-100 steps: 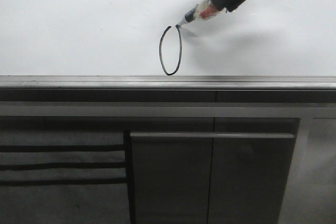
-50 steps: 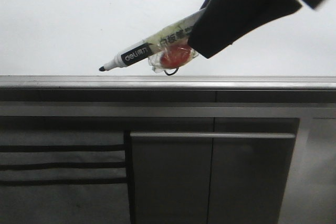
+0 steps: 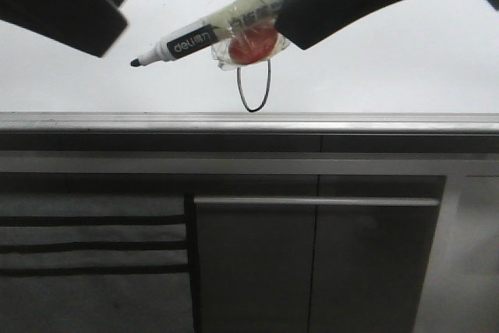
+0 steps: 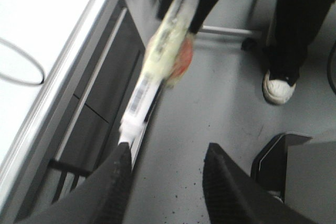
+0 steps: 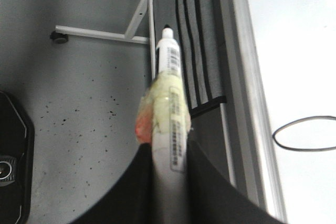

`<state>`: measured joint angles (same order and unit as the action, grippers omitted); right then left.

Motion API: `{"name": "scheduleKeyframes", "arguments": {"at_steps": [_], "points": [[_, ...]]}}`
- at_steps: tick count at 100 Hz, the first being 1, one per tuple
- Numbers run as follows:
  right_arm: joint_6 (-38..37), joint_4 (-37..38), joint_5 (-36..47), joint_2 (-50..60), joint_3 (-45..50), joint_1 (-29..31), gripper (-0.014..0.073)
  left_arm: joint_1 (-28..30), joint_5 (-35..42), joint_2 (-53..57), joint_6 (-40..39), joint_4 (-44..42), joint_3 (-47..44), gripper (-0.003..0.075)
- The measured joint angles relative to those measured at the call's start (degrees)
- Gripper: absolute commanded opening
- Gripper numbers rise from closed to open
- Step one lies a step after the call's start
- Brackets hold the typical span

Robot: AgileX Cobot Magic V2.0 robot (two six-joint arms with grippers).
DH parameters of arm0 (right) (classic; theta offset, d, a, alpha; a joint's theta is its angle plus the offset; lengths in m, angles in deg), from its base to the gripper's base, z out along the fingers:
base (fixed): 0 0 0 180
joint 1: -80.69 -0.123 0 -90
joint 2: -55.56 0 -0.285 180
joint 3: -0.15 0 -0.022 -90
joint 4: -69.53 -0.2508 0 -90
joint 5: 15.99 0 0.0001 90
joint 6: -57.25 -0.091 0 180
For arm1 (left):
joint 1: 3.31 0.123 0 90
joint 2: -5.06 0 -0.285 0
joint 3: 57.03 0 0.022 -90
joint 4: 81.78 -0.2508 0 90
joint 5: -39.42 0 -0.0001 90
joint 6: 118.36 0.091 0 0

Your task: Write number 0 on whiteboard

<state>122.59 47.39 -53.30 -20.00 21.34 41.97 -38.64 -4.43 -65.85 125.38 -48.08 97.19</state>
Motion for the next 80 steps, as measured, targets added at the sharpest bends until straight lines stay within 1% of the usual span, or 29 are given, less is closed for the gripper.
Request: {"name": "scheduleKeyframes", "arguments": {"at_steps": [12,30,50,60,73,80], "points": [[0.1,0.0,0.5,0.0,0.0,0.0,-0.0013,-2.3,1.8,-5.7,0.1,-1.7,3.3,0.0295],[0.1,0.1,0.6,0.0,0.1,0.0,-0.0013,-2.4,2.9,-12.0,0.1,-3.4,7.2,0.0295],[0.2,0.2,0.6,0.0,0.1,0.0,-0.0013,-2.5,2.9,-13.7,0.1,-4.8,7.7,0.0287],[0.2,0.2,0.6,0.0,0.1,0.0,-0.0013,-2.5,2.9,-13.7,0.1,-4.9,7.9,0.0230],[0.2,0.2,0.6,0.0,0.1,0.0,-0.0008,-2.5,2.7,-13.7,0.3,-4.9,7.9,0.0125],[0.2,0.2,0.6,0.0,0.1,0.0,0.0034,-2.7,2.3,-13.7,0.3,-4.9,7.9,0.0077]]}}
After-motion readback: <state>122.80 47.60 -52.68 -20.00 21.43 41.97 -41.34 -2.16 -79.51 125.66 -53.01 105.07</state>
